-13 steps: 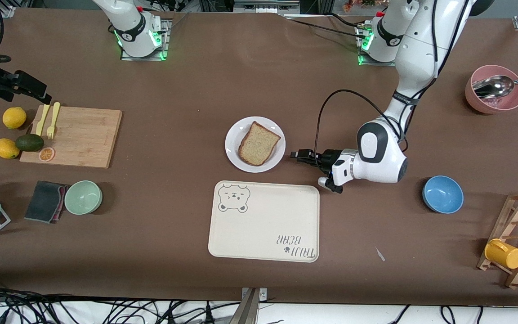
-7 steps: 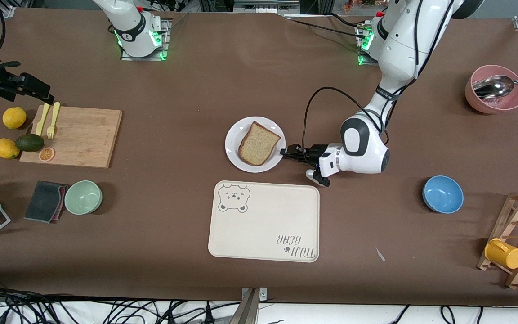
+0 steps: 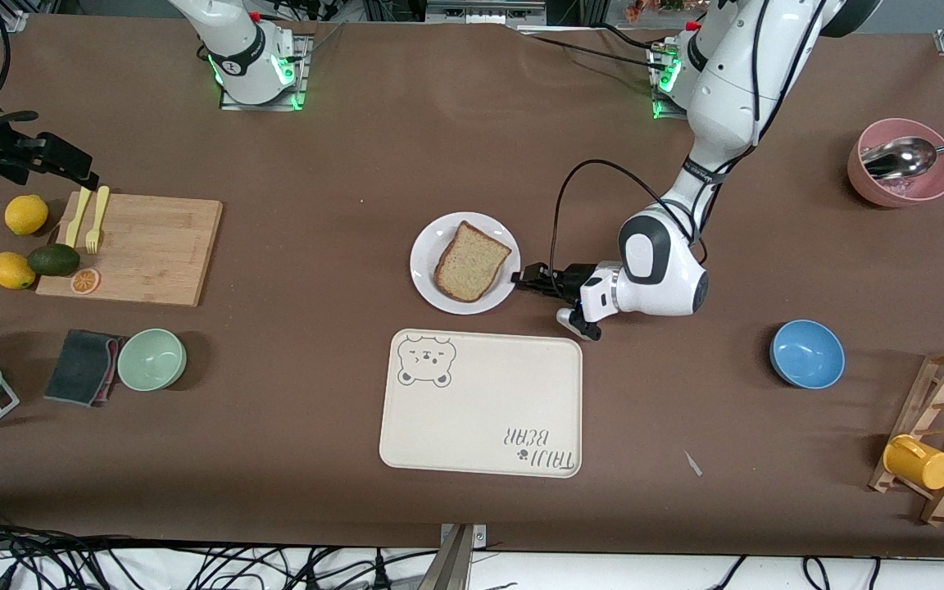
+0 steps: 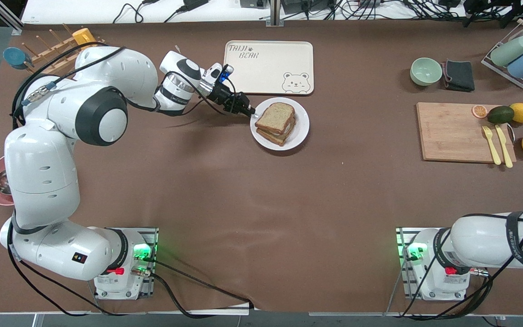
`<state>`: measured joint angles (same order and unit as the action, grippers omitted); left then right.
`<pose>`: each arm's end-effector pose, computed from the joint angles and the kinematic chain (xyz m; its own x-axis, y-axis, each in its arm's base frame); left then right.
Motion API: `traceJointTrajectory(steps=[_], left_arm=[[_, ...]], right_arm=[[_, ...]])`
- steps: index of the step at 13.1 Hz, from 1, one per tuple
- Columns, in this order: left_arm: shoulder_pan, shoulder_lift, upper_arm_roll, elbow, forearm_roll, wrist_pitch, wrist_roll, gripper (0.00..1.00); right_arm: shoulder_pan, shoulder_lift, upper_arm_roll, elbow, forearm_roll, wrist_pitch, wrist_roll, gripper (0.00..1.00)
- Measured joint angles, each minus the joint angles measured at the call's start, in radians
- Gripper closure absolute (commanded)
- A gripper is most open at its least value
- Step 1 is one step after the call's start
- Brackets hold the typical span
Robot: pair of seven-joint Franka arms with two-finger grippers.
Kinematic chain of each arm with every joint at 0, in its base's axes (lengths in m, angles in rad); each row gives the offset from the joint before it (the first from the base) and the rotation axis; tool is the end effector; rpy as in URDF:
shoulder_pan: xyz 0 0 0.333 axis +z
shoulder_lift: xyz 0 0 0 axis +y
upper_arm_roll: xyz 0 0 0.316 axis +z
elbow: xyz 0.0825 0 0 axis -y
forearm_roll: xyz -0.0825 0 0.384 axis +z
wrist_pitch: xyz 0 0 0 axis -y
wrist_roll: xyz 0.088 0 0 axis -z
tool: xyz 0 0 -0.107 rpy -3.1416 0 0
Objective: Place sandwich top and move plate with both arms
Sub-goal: 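Grasp the white plate rim with the left gripper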
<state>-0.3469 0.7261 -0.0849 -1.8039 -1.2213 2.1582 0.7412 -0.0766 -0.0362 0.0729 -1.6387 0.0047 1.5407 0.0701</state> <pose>0.5532 -0.2943 0.1346 0.9643 -0.2566 -0.0649 -0.0961 -0.5678 0.8175 0.5387 -0.0008 0.6098 0.9954 -0.0738 -0.0618 -0.0738 -0.9973 0.0023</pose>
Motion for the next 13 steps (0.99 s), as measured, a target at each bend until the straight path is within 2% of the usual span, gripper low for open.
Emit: traceJointTrajectory(steps=[9,10,11,12,13], left_arm=[[-0.046,0.013,-0.001,-0.002,-0.021,0.047,0.011,0.73],[-0.055,0.017,-0.001,-0.002,-0.022,0.060,0.012,0.80],[-0.063,0.021,-0.001,-0.002,-0.026,0.067,0.016,0.94],[-0.066,0.025,-0.001,-0.002,-0.029,0.071,0.030,1.00],[-0.066,0.027,-0.001,-0.002,-0.032,0.072,0.052,1.00]], right_arm=[[0.000,-0.009,0.000,0.004,-0.001,-0.016,0.000,0.00],[0.000,-0.010,0.000,0.004,-0.001,-0.017,0.000,0.00],[0.000,-0.011,0.000,0.004,-0.001,-0.016,0.000,0.00],[0.000,-0.011,0.000,0.004,-0.001,-0.014,0.000,0.00],[0.000,-0.011,0.000,0.004,-0.001,-0.008,0.001,0.00]])
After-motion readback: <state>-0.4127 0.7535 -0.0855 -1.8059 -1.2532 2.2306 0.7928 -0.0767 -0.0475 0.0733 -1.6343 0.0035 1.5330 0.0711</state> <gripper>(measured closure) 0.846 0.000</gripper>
